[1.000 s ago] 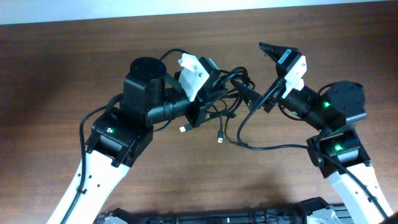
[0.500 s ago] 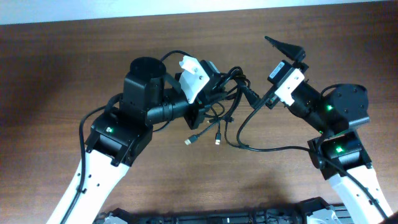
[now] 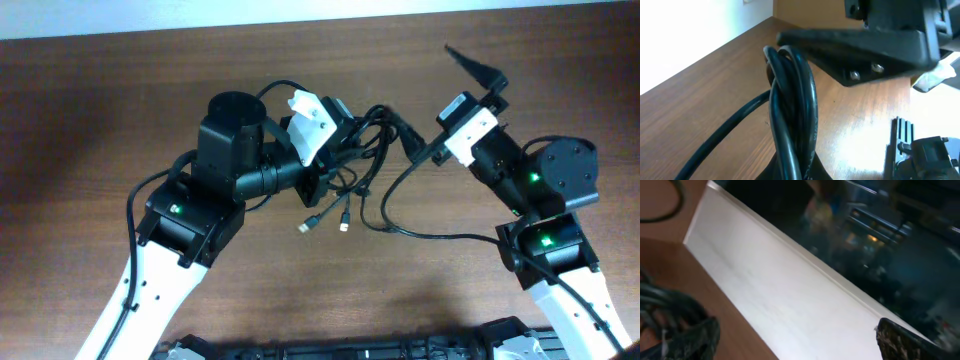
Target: Untangle cables
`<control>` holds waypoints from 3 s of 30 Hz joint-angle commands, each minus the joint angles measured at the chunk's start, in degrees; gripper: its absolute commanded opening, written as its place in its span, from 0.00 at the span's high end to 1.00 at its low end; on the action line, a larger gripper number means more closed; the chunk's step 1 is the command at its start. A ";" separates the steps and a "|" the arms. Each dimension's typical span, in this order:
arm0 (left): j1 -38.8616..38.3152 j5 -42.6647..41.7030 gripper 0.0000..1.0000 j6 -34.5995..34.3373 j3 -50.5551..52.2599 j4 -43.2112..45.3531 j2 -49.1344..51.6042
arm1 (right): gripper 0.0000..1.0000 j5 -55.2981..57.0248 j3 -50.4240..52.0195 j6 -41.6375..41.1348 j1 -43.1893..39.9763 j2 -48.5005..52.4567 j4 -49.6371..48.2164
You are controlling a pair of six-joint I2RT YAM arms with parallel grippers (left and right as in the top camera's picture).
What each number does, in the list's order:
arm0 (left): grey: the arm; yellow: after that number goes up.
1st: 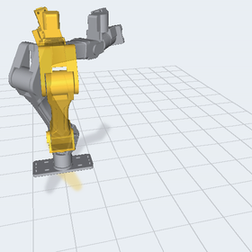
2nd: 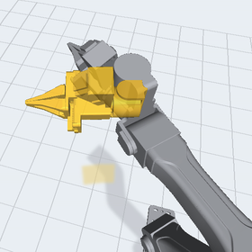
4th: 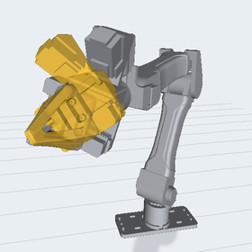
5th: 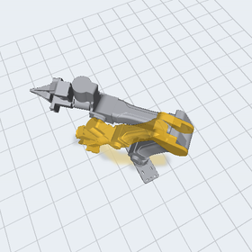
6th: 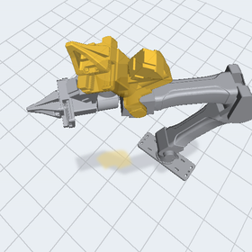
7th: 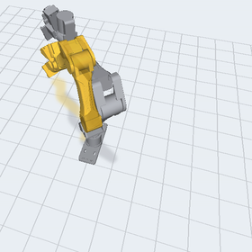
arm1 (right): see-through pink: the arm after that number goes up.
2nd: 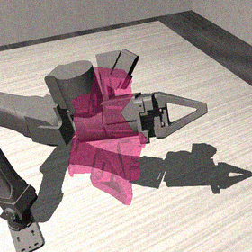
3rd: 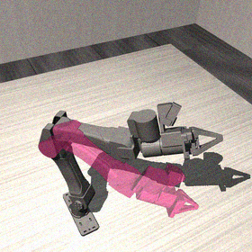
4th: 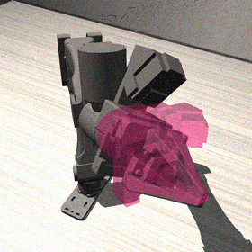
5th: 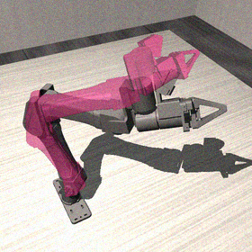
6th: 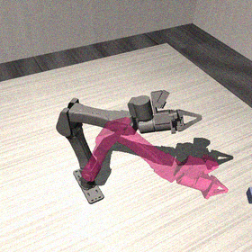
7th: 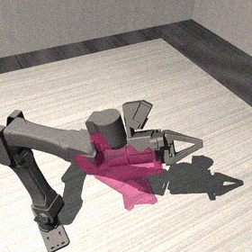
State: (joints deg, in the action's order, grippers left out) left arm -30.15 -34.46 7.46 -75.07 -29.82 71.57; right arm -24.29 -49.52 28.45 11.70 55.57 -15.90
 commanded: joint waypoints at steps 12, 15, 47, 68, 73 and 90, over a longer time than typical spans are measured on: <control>-0.44 4.98 1.00 -7.13 -0.94 3.56 -1.20 | 0.06 0.26 0.00 -0.17 -0.09 0.11 6.58; -0.42 4.94 1.00 -7.74 -0.94 3.80 -1.20 | 0.06 0.33 0.00 -0.15 -0.09 0.11 6.67; -0.44 5.40 1.00 -14.78 -0.94 6.80 -1.20 | 0.12 -12.44 0.00 -0.22 -0.09 -0.37 6.43; -0.48 -5.29 1.00 -13.64 -0.94 8.15 -1.18 | 0.33 -16.83 0.00 1.81 -0.11 -0.35 6.25; -0.48 -5.20 1.00 -13.94 -0.94 9.68 -1.18 | 0.78 -17.29 0.00 1.77 -0.09 -0.35 7.17; -2.49 -4.13 1.00 -18.75 -0.94 13.75 -0.44 | 0.64 -24.94 0.00 1.57 2.25 0.70 9.51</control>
State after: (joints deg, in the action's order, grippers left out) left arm -30.63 -37.89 -10.83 -74.94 -18.90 71.57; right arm -44.23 -49.58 30.41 11.31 55.55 -7.27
